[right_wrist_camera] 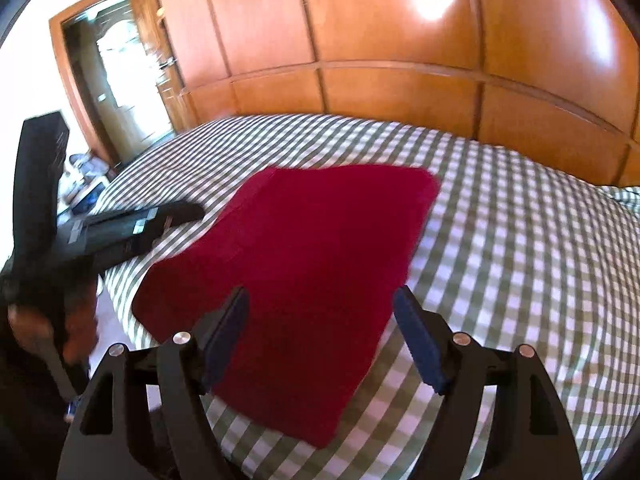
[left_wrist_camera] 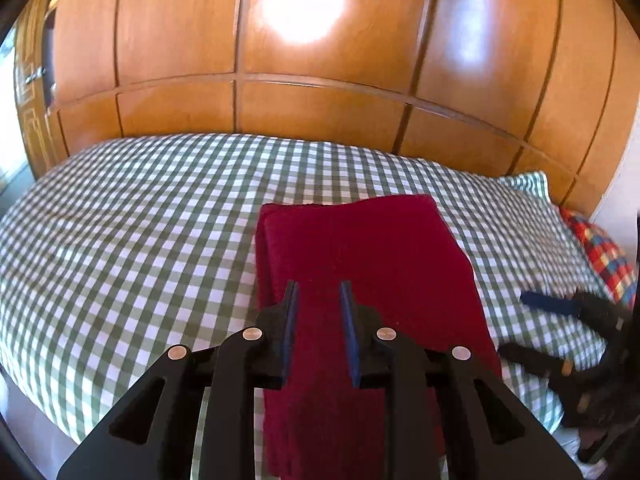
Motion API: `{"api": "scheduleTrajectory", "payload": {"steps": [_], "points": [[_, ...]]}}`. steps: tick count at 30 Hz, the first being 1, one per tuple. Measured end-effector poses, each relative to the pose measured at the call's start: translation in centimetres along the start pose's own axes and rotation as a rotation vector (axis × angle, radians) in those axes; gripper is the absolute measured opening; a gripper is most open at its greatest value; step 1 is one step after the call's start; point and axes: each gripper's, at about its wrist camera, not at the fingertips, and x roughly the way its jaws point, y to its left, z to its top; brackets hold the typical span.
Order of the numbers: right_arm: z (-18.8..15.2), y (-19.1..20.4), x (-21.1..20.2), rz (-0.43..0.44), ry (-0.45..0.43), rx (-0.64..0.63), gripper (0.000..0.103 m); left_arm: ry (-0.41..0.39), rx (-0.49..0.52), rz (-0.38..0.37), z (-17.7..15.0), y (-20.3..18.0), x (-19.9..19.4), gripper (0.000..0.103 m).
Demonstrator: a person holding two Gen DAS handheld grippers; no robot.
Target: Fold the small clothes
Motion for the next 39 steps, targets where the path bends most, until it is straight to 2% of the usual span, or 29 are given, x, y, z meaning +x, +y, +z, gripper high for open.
{"api": "scheduleTrajectory", "payload": {"steps": [9, 16, 24, 26, 31, 33, 34, 35, 37, 39], "points": [[2.8, -0.8, 4.4, -0.038, 0.02, 0.05, 0.074, 0.045, 0.031, 0.008, -0.8, -0.3, 2.3, 0.019], [1.8, -0.7, 8.0, -0.092, 0.069, 0.034, 0.077, 0.088, 0.013, 0.021, -1.7, 0.7, 3.9, 0.019], [1.3, -0.5, 8.1, -0.107, 0.055, 0.011, 0.082, 0.097, -0.001, 0.005, -2.1, 1.2, 4.5, 0.021], [1.3, -0.6, 7.7, -0.099, 0.053, 0.013, 0.083, 0.091, -0.002, 0.012, -2.2, 1.3, 4.3, 0.029], [1.0, -1.4, 6.4, -0.071, 0.049, 0.066, 0.087, 0.083, -0.012, 0.024, -2.4, 1.5, 3.6, 0.041], [0.9, -2.2, 5.7, -0.049, 0.046, 0.105, 0.09, 0.069, -0.005, 0.032, -2.4, 1.8, 3.1, 0.049], [0.7, -3.0, 5.3, -0.015, 0.049, 0.144, 0.091, 0.061, -0.006, 0.035, -2.3, 2.0, 2.9, 0.057], [0.7, -3.6, 5.2, 0.017, 0.054, 0.176, 0.093, 0.054, -0.02, 0.025, -2.2, 2.6, 2.6, 0.064], [0.4, -5.2, 5.0, 0.065, 0.059, 0.252, 0.093, 0.056, -0.062, -0.005, -1.8, 3.8, 2.4, 0.07], [0.2, -7.1, 5.6, 0.124, 0.078, 0.345, 0.093, 0.063, -0.133, -0.064, -1.0, 5.6, 2.8, 0.07]]}}
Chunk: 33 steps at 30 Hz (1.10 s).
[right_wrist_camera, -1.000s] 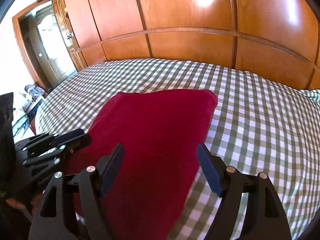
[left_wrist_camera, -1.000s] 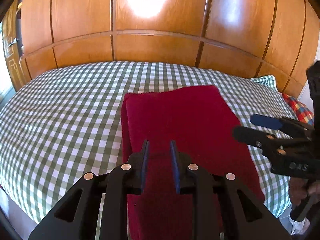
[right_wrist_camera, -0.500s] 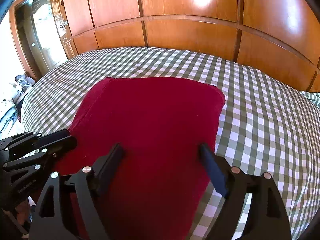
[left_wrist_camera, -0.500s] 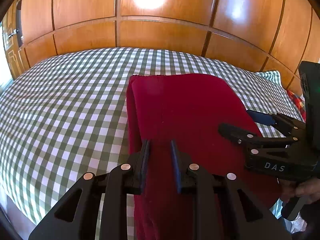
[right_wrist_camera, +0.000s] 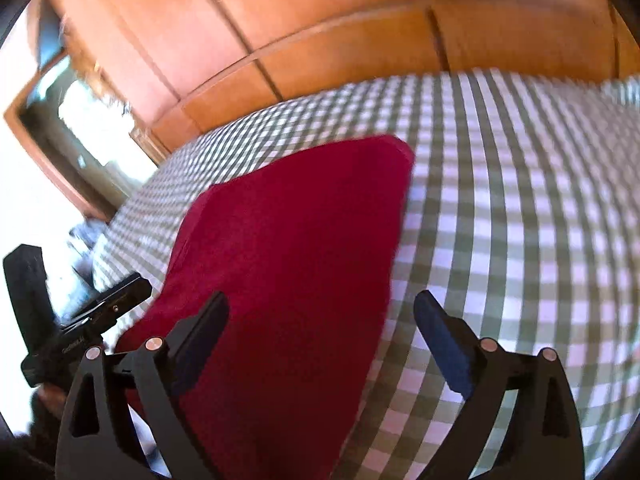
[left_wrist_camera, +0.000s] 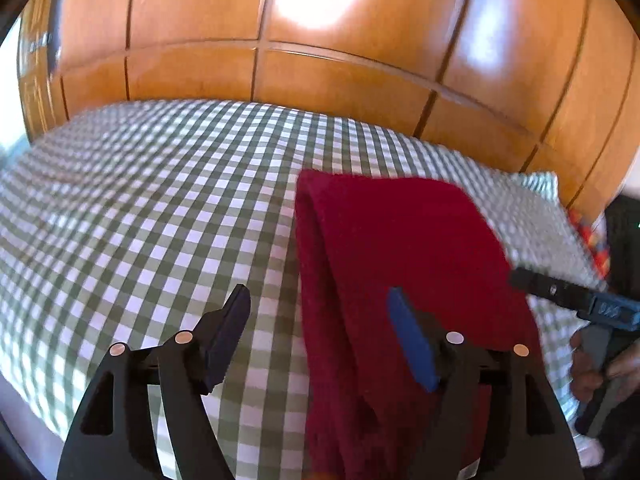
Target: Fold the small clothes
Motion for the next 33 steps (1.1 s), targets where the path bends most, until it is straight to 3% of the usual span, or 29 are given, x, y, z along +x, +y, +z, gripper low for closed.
{"api": "scheduleTrajectory", "payload": {"steps": [5, 8, 10, 12, 13, 14, 15, 17, 18, 21, 28, 33], "points": [[0.9, -2.9, 2.5, 0.152, 0.079, 0.136, 0.093, 0.13, -0.139, -0.148, 2.1, 2.7, 4.0, 0.07], [0.7, -3.1, 4.0, 0.223, 0.126, 0.162, 0.092, 0.228, -0.195, -0.274, 2.1, 3.9, 6.9, 0.07], [0.2, -3.1, 4.8, 0.246, 0.135, 0.175, 0.091, 0.257, -0.221, -0.318, 1.6, 4.2, 8.1, 0.07], [0.0, -2.6, 5.0, 0.272, 0.141, 0.162, 0.081, 0.249, -0.233, -0.37, 0.8, 4.5, 8.5, 0.069], [-0.1, -2.4, 5.2, 0.281, 0.151, 0.163, 0.08, 0.234, -0.231, -0.399, 0.5, 4.6, 8.5, 0.059], [-0.1, -2.1, 5.4, 0.279, 0.162, 0.151, 0.077, 0.228, -0.234, -0.439, 0.2, 4.6, 8.6, 0.053], [0.0, -1.9, 5.4, 0.279, 0.168, 0.142, 0.072, 0.22, -0.239, -0.45, -0.1, 4.6, 8.6, 0.053], [0.1, -1.7, 5.5, 0.284, 0.174, 0.138, 0.062, 0.201, -0.229, -0.468, -0.3, 4.2, 8.3, 0.042], [0.1, -1.7, 5.2, 0.278, 0.171, 0.134, 0.055, 0.191, -0.219, -0.468, -0.4, 3.9, 8.1, 0.04], [0.4, -1.2, 4.2, 0.26, 0.144, 0.108, 0.047, 0.159, -0.154, -0.446, 0.0, 2.3, 7.0, 0.034], [0.3, -3.7, -1.9, 0.23, 0.022, 0.095, 0.046, 0.146, -0.074, -0.528, 1.8, -3.0, 6.2, 0.033], [0.2, -8.7, -8.3, 0.135, -0.092, 0.111, 0.046, 0.177, 0.045, -0.618, 3.8, -11.6, 8.4, 0.033]]}}
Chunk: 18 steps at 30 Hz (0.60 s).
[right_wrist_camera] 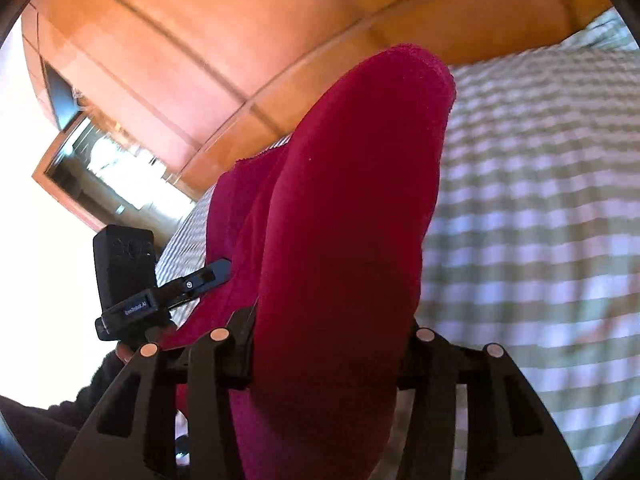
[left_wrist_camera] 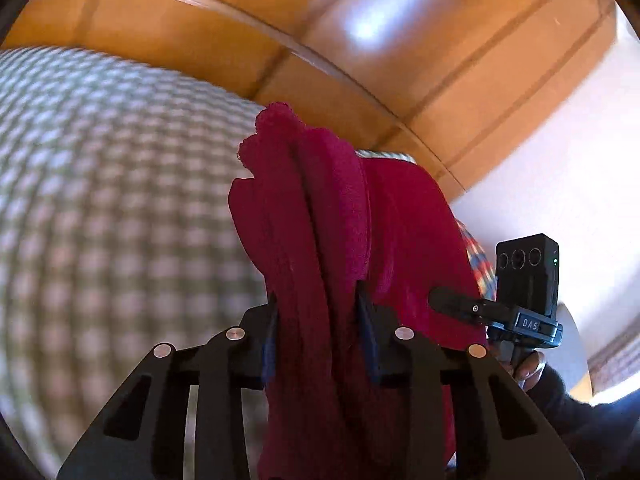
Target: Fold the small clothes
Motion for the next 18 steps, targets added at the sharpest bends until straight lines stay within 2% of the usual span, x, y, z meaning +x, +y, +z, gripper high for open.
{"api": "scheduleTrajectory", "payload": {"steps": [5, 11, 13, 16, 18], "points": [[2.1, -5.2, -6.9, -0.123, -0.12, 0.043, 0.046, 0.076, 0.102, -0.04, 4.2, -6.5, 9.0, 0.033], [4.6, -11.8, -11.5, -0.223, -0.218, 0.13, 0.047, 0.145, 0.214, -0.027, 8.8, -12.9, 19.2, 0.033], [4.8, -14.0, -12.4, -0.272, -0.238, 0.154, 0.047, 0.166, 0.239, 0.004, 9.9, -14.6, 22.7, 0.031], [4.8, -17.9, -11.7, -0.338, -0.224, 0.23, 0.049, 0.216, 0.285, 0.075, 9.6, -16.4, 27.4, 0.032], [3.9, -20.5, -10.2, -0.372, -0.176, 0.288, 0.059, 0.271, 0.336, 0.18, 8.8, -16.7, 30.9, 0.033]]}}
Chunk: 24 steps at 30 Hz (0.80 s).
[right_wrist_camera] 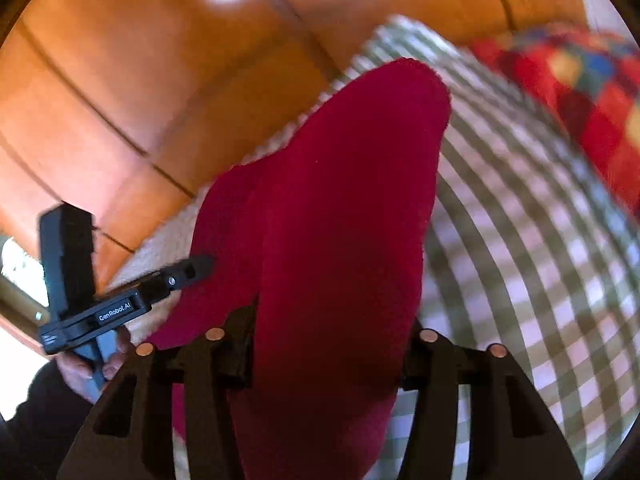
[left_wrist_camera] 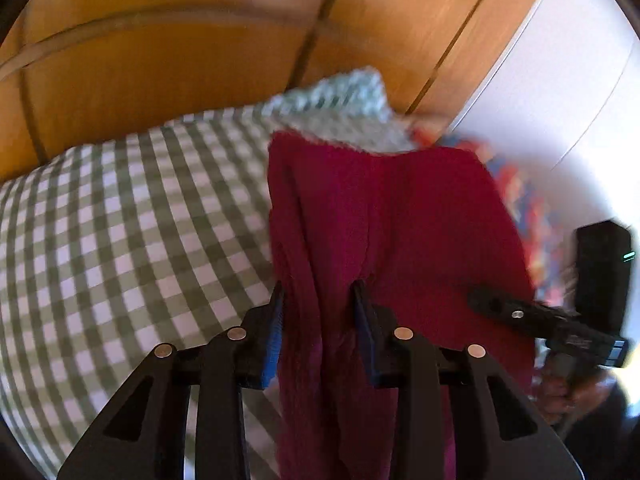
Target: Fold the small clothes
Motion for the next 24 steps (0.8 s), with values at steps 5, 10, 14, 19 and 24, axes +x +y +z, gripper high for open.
{"api": "scheduleTrajectory", "payload": {"steps": [5, 10, 14, 19, 24], "points": [[-1.1, -1.8, 0.2, -0.011, -0.035, 0.068, 0.078, -0.014, 0.07, 0.122, 0.4, -1.2, 1.0, 0.047], [-1.2, 1.2, -5.0, -0.192, -0.165, -0.088, 0.063, -0.173, 0.087, 0.217, -1.8, -2.8, -4.8, 0.038], [-3.6, 3.9, -7.8, -0.187, -0.2, -0.182, 0.044, -0.217, 0.124, 0.168, -4.4, -5.3, -7.1, 0.036], [-5.7, 5.2, -4.0, -0.252, -0.12, -0.219, 0.039, -0.085, 0.129, 0.264, -5.6, -4.9, -2.4, 0.036], [-6.6, 5.3, -2.2, -0.333, -0.156, -0.244, 0.044, -0.101, 0.071, 0.258, -6.0, -3.9, -2.6, 0.037]]}}
